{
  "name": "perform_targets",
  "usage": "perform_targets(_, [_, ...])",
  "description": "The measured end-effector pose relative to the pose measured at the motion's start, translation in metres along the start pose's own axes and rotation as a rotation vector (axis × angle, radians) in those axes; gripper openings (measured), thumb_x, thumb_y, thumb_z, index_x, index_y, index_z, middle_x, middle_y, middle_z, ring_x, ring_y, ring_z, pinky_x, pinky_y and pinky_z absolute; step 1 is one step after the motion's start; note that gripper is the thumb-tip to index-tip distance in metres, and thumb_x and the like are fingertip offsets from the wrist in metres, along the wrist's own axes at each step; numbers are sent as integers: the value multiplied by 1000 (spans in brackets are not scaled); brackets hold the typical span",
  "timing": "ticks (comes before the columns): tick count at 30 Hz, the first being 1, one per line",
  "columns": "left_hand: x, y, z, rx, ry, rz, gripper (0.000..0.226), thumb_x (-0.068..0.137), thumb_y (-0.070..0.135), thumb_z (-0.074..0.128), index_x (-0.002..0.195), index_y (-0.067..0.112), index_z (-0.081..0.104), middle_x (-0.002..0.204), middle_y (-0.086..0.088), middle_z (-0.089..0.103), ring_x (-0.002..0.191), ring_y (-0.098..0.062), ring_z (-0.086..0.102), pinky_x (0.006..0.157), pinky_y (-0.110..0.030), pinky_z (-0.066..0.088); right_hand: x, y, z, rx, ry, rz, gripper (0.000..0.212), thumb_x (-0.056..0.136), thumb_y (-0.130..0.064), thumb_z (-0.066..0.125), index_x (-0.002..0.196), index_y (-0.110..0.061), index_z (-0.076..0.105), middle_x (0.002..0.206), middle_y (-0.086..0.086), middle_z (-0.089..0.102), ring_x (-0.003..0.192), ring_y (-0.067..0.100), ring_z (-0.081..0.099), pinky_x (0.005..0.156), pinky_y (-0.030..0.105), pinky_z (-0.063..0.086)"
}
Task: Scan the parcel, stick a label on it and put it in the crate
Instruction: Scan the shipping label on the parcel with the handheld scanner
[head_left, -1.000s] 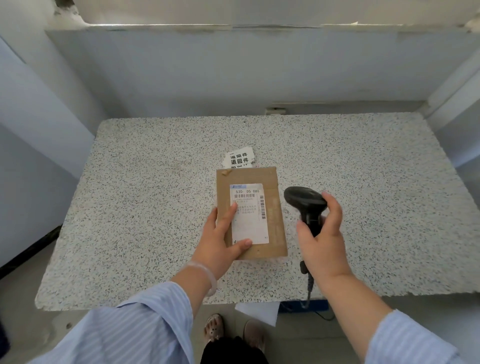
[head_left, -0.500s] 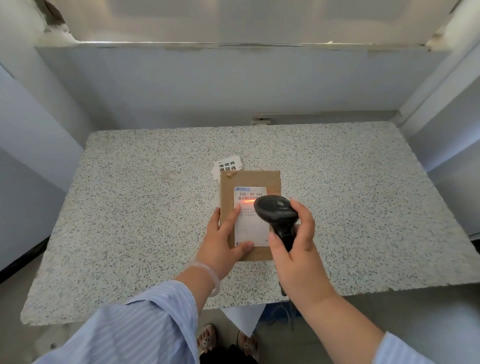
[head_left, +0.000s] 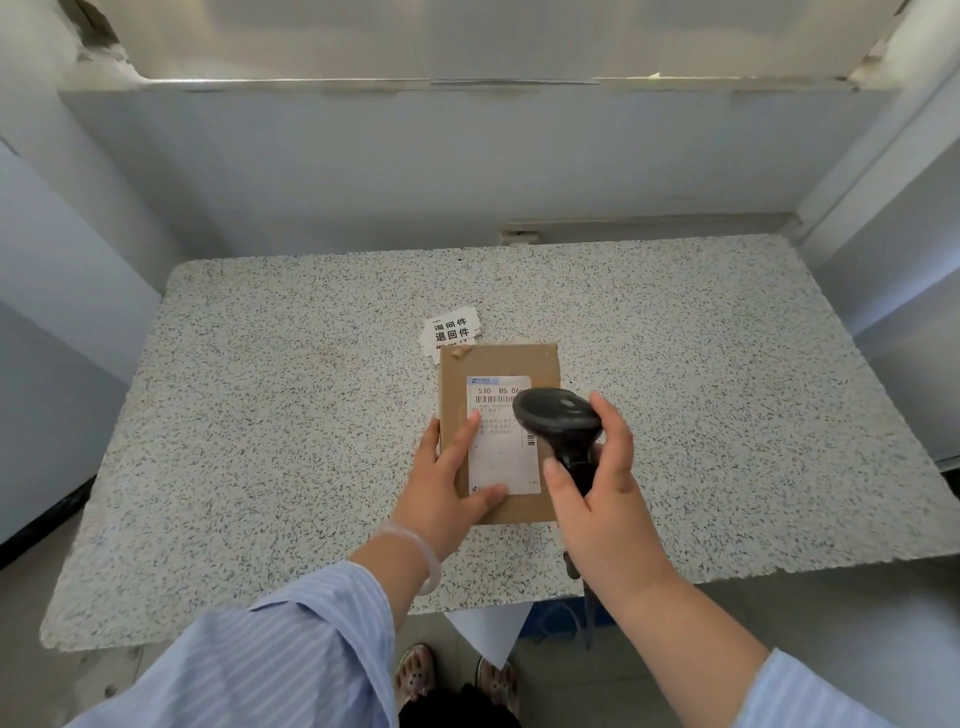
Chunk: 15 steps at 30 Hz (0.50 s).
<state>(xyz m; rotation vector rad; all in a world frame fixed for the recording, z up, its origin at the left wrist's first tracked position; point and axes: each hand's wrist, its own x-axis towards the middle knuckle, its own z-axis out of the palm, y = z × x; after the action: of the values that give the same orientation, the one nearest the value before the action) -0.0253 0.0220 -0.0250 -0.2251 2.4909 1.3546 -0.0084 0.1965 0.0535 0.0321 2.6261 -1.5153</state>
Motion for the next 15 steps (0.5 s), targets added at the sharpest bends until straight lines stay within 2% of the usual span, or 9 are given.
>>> perform_targets(4, [-1,-8,-1,31,-38,-25,86,80,41,72,145,53,16,161,5,0,143,-21,22,115,-37,27,11,27,-11,-132,33,83,67,93,-32,53,137,-51,5,119,-3,55,88,16,62,70,40,54])
perform_targets(7, [-3,-15,2,57,-70,-54,87,80,43,71,145,54,14,161,4,0,144,-21,20,116,-38,25,22,52,-17,-222,49,202,70,92,-33,55,137,-50,4,111,2,59,73,19,63,63,42,56])
perform_targets(15, [-10,-35,14,48,-87,-116,87,80,45,70,141,59,11,161,4,1,144,-22,21,117,-41,26,41,93,-4,-334,-41,343,71,92,-29,57,139,-42,5,111,7,61,77,21,61,66,37,53])
